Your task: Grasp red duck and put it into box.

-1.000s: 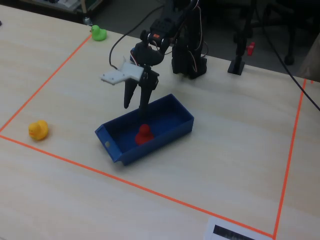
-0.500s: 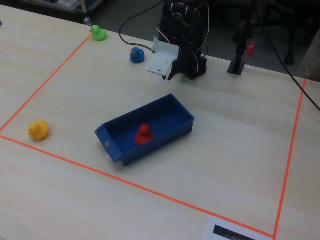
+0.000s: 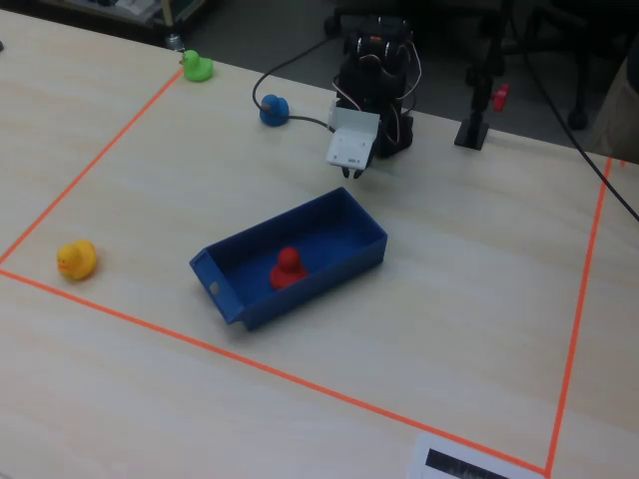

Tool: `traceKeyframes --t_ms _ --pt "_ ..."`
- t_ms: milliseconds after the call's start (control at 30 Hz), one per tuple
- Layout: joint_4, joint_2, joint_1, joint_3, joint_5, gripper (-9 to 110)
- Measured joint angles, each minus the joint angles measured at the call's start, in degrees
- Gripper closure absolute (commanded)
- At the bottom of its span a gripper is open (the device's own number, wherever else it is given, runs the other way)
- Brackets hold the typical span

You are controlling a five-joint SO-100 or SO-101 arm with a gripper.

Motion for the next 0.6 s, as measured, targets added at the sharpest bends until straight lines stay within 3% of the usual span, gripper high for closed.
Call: traceKeyframes --t_ms 600 --pt "-1.1 1.8 3.1 7.9 -0.9 101"
